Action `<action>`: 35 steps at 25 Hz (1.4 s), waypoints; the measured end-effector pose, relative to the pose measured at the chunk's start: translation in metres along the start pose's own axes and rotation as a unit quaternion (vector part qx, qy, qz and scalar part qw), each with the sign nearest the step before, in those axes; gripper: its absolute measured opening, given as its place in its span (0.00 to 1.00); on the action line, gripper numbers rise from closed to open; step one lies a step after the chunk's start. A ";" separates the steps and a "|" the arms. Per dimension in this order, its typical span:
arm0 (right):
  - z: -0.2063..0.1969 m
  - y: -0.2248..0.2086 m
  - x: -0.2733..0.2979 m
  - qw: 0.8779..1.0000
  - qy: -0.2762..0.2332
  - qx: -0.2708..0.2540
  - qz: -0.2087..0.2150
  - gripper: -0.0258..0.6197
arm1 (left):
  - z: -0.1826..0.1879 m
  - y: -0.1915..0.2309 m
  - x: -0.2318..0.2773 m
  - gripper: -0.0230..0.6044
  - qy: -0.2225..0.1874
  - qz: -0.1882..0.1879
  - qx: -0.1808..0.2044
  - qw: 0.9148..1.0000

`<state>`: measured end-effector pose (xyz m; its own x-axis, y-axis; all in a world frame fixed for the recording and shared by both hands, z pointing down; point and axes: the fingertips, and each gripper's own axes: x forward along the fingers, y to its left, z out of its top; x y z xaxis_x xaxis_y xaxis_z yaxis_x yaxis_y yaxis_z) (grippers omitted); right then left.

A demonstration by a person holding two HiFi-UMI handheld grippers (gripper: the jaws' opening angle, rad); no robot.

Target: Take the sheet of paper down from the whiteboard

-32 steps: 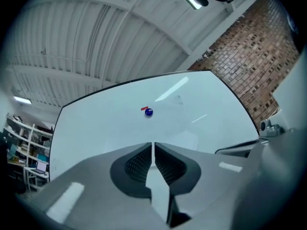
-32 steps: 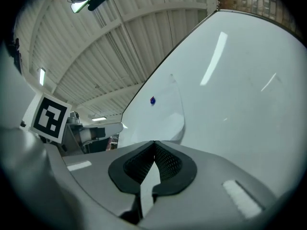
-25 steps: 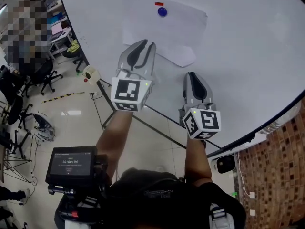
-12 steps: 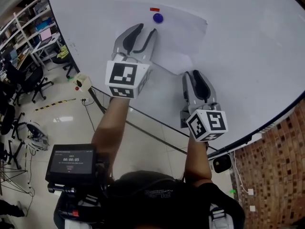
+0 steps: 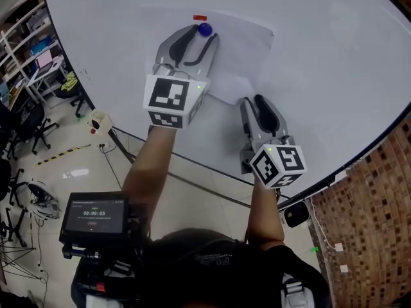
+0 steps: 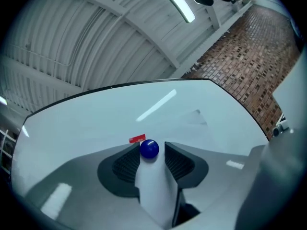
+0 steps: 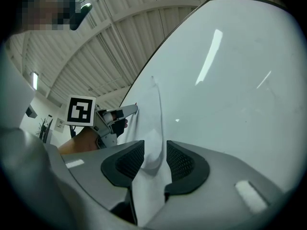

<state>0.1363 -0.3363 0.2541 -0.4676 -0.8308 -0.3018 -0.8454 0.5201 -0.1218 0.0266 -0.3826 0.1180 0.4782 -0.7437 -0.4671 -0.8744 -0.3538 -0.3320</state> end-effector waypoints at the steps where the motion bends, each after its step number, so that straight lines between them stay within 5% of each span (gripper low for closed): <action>1: -0.001 0.000 0.001 1.000 0.002 0.001 -0.002 0.27 | -0.001 0.000 0.002 0.26 0.001 -0.002 -0.003 1.000; 11: -0.010 0.017 0.066 0.999 0.039 -0.003 -0.009 0.29 | -0.027 0.059 0.025 0.26 0.009 0.005 -0.050 0.999; 21: -0.007 0.019 0.075 0.999 0.030 0.032 0.008 0.26 | -0.026 0.055 0.027 0.24 0.005 0.006 -0.059 0.998; 28: -0.004 0.011 0.077 0.998 0.004 0.063 -0.004 0.08 | -0.022 0.049 0.029 0.24 0.001 0.004 -0.051 0.999; 35: -0.001 0.015 0.073 0.997 -0.006 0.080 0.006 0.06 | -0.018 0.047 0.028 0.23 -0.001 0.002 -0.047 0.999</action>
<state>0.0893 -0.3893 0.2317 -0.4728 -0.8227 -0.3157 -0.7876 0.5552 -0.2673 -0.0027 -0.4300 0.1046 0.4751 -0.7442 -0.4695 -0.8799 -0.4029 -0.2517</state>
